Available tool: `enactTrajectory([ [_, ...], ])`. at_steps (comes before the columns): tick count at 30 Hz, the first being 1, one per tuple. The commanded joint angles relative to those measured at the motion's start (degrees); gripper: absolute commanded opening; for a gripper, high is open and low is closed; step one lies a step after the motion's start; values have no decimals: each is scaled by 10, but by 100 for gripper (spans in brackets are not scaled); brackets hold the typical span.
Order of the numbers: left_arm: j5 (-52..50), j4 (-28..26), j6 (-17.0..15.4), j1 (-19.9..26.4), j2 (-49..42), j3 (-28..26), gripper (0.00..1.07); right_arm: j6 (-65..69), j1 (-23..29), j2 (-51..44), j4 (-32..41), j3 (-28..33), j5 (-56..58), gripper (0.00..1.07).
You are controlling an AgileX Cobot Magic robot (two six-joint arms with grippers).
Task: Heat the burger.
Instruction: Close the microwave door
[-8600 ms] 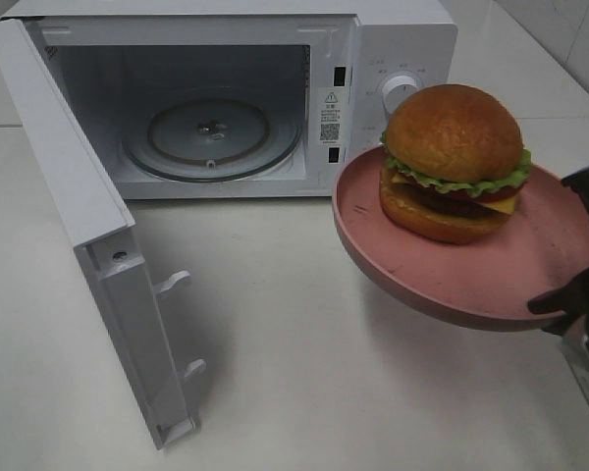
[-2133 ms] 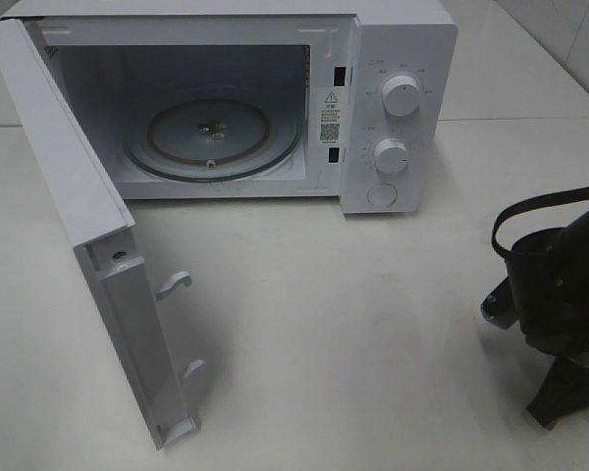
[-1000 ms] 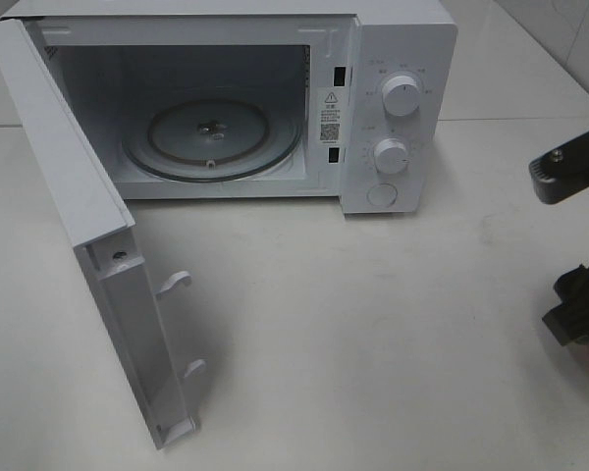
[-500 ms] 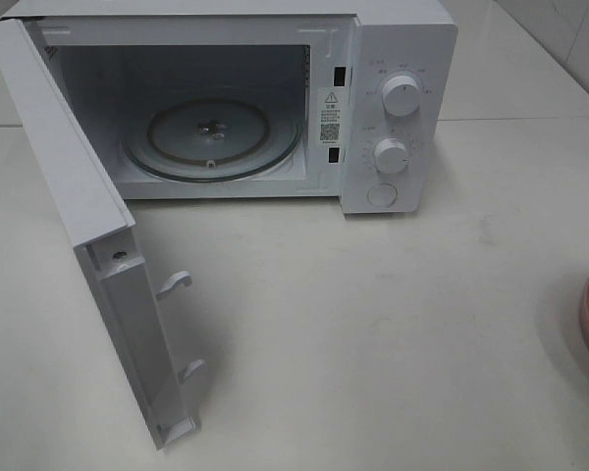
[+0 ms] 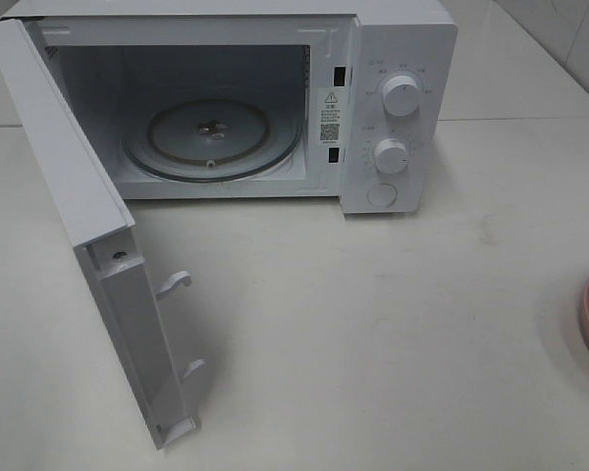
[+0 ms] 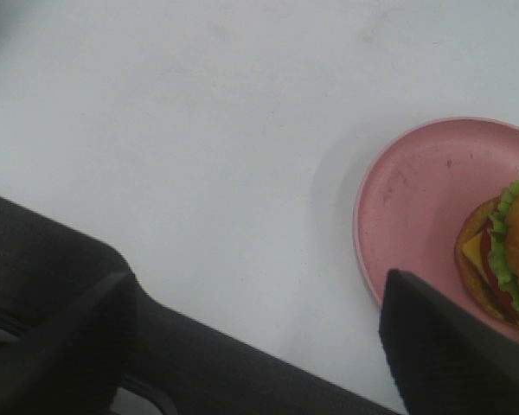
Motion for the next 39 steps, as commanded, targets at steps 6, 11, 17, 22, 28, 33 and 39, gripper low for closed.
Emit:
enactTrajectory([
  [6, -1, -3, -1, 1, -12, 1, 98, -11, -104, -107, 22, 50, -25, 75],
  [11, -1, -3, -1, 1, -12, 1, 98, -21, -148, -154, 44, 65, -52, 75],
  [17, -1, -3, -1, 1, -12, 1, 98, -22, -183, -192, 46, 65, -52, 75],
  [22, -1, -3, -1, 1, -12, 1, 98, -22, -239, -250, 50, 65, -52, 75],
  [28, -1, -3, -1, 1, -11, 1, 98, -25, -246, -249, 50, 65, -52, 75],
  [33, -1, -3, -1, 1, -11, 1, 98, -25, -246, -249, 50, 65, -52, 75],
  [39, -1, -3, -1, 1, -11, 1, 98, -25, -246, -249, 50, 65, -52, 75],
])
